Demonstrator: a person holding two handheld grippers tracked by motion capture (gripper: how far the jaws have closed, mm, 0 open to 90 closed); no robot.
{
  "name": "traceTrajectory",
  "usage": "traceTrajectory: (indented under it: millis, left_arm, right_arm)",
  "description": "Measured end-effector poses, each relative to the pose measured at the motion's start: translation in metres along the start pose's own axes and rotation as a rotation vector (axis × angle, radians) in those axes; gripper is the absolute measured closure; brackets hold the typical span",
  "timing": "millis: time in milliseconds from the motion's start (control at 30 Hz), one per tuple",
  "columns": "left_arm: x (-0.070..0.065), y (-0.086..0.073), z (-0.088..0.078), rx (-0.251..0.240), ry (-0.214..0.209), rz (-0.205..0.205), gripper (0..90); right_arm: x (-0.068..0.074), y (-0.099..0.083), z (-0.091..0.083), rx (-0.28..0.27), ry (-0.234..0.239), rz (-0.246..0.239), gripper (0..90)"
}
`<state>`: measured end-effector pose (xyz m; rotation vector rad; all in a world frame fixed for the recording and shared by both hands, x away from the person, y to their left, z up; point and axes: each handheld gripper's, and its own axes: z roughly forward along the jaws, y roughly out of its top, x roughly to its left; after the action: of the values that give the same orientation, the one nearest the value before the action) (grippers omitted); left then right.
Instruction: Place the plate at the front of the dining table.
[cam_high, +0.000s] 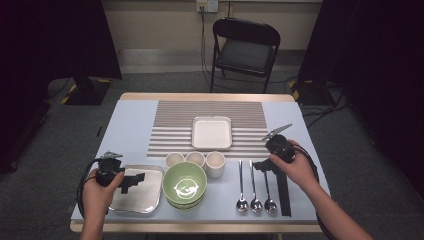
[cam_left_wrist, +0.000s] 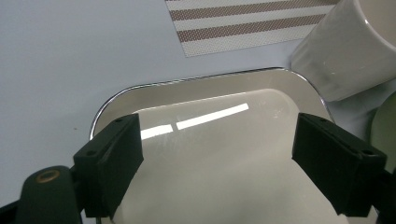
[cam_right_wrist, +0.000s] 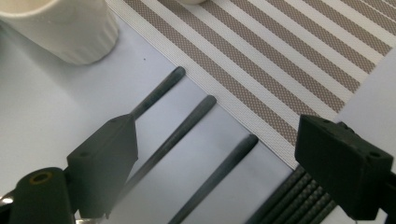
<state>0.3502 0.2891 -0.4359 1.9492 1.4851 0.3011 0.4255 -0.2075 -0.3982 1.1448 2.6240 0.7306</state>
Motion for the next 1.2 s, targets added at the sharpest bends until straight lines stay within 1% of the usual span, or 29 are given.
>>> traceTrajectory:
  millis: [133,167,233,600,667,833,867,1000,1033,1100,1200]
  left_arm:
    - [0.0,0.0,0.0,0.005,-0.002,0.007,15.8]
    - [0.0,0.0,0.0,0.002,-0.008,0.0,15.8]
    - [0.001,0.0,-0.001,0.005,-0.005,0.001,15.8]
    - [0.001,0.0,0.0,0.008,-0.011,0.003,15.8]
    - [0.001,0.0,0.0,0.008,-0.009,0.001,15.8]
    - [0.001,0.0,0.0,0.005,-0.013,0.003,15.8]
    - [0.001,0.0,0.0,0.007,-0.011,0.009,15.8]
    - [0.0,0.0,0.0,0.003,-0.016,0.008,15.8]
    - [0.0,0.0,-0.001,0.002,-0.017,0.007,15.8]
    - [0.0,0.0,-0.001,-0.001,-0.019,0.002,15.8]
    - [0.0,-0.001,-0.001,0.003,-0.017,0.004,15.8]
  right_arm:
    - [0.005,0.008,0.003,0.002,0.01,-0.014,12.8]
    - [0.006,0.009,0.004,0.002,0.011,-0.02,12.8]
    - [0.009,0.014,0.006,0.003,0.018,-0.033,12.8]
    - [0.023,0.033,0.012,0.013,0.046,-0.06,12.9]
    - [0.026,0.037,0.012,0.015,0.047,-0.071,12.9]
    - [0.03,0.043,0.013,0.019,0.056,-0.083,12.9]
    - [0.031,0.044,0.013,0.019,0.061,-0.085,12.9]
    - [0.034,0.048,0.014,0.022,0.067,-0.092,12.9]
    - [0.035,0.048,0.015,0.027,0.068,-0.085,13.0]
    - [0.037,0.05,0.015,0.027,0.071,-0.095,13.0]
    - [0.039,0.052,0.016,0.033,0.075,-0.098,13.0]
